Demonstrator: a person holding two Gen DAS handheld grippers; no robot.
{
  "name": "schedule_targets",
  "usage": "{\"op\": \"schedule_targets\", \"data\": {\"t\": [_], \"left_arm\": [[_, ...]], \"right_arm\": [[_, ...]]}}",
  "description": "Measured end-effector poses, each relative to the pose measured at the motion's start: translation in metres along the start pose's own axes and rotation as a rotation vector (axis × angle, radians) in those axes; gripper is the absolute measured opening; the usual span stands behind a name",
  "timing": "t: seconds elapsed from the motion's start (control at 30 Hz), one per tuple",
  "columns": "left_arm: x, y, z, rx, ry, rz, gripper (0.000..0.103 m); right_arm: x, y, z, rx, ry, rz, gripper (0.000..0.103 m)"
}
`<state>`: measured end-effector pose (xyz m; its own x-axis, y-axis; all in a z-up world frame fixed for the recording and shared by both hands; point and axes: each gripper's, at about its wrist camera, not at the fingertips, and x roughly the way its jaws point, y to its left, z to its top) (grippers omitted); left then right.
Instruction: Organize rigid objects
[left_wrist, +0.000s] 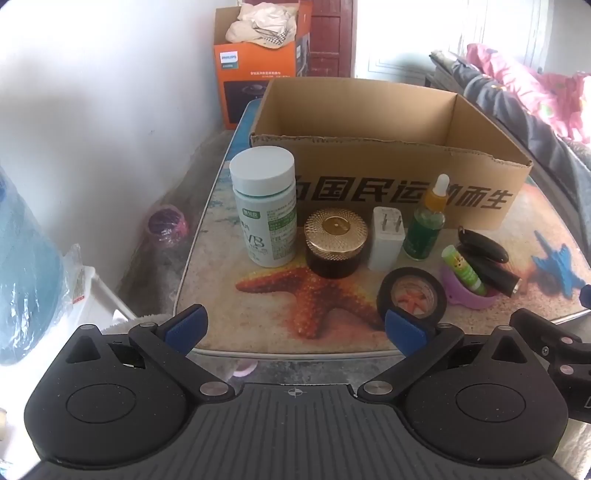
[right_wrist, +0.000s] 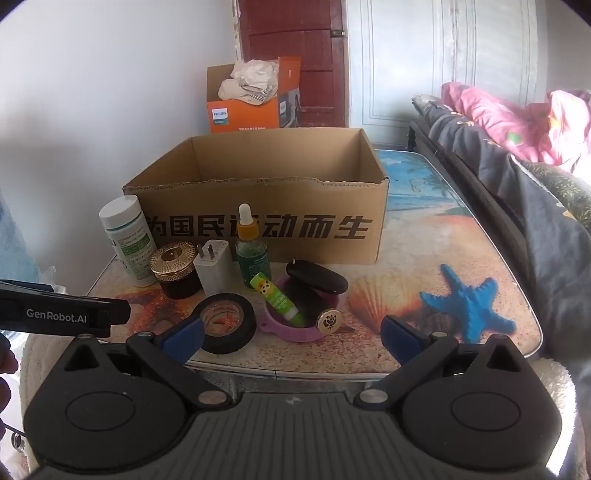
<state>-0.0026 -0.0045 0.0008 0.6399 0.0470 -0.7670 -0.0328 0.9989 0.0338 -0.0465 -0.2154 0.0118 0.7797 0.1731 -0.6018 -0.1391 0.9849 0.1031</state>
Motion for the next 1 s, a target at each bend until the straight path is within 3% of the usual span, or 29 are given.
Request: {"op": "schedule_targets", "data": {"t": [1.0], "left_arm": [[0.0009, -0.0011, -0.0015, 0.004, 0.013, 0.008, 0.103]], "right_arm": [[-0.0001, 0.0016, 0.0011, 0.012, 0.002, 0.008, 0.103]]}}
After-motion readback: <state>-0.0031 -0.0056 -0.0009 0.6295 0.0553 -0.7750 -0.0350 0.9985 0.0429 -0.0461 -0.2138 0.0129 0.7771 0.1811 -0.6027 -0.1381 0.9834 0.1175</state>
